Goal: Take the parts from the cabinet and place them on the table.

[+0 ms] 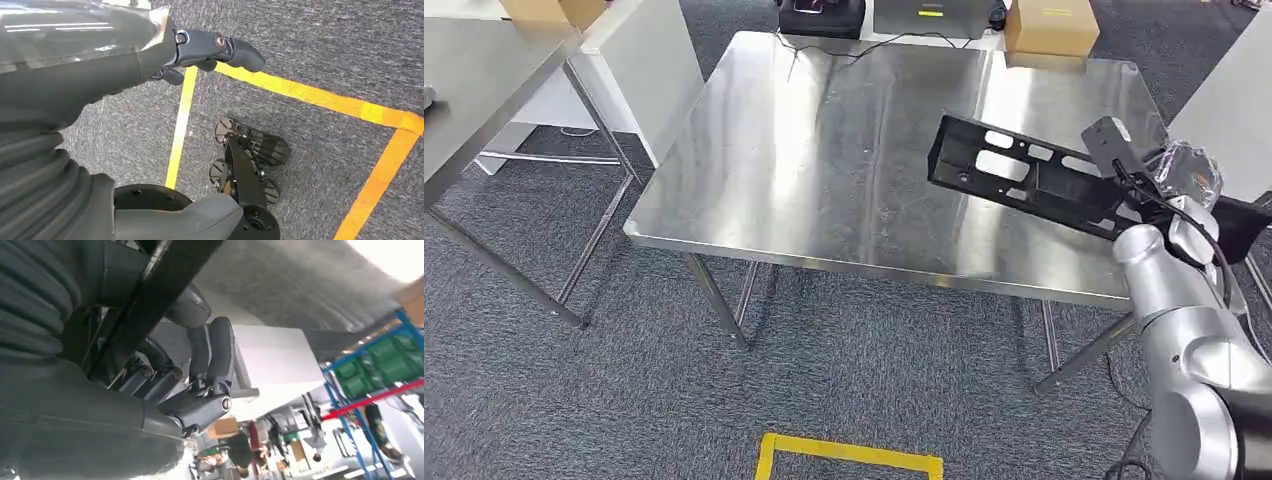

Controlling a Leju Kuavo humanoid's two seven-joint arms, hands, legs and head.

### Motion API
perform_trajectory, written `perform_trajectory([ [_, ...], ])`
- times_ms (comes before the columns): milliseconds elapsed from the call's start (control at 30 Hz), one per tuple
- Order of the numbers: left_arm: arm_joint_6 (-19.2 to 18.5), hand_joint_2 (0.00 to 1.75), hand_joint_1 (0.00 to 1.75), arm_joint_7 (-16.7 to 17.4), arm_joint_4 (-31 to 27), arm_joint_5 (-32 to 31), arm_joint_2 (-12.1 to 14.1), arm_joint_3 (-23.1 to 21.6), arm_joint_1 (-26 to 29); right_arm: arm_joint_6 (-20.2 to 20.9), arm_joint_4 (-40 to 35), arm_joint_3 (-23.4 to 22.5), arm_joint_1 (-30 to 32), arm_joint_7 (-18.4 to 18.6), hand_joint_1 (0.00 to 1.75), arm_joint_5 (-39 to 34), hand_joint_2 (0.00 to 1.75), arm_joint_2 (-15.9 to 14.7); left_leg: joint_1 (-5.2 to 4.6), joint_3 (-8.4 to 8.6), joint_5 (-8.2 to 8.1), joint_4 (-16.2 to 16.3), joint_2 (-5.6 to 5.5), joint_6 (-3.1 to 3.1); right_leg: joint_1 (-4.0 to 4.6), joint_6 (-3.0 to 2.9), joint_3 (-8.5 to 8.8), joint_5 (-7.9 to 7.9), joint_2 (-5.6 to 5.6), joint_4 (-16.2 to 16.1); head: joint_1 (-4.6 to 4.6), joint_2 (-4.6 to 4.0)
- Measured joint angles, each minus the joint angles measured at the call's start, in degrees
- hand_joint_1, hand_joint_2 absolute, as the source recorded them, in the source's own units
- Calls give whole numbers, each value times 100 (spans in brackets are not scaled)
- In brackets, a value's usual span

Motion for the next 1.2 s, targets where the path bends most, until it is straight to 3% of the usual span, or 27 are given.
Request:
perform_trajectory([
  [767, -2, 175, 0, 53, 0, -44, 76, 0, 10, 26, 273, 0, 261, 44, 175, 118, 175, -66, 0, -1, 0, 0, 1, 0, 0, 0, 1, 0, 0, 0, 0, 0],
  [1200, -79, 175, 0, -20, 0, -147, 98, 0, 18, -44, 256, 31, -274, -157, 175, 560, 175, -15, 0, 0, 1, 0, 0, 0, 0, 0, 4, 0, 0, 1, 0, 0],
])
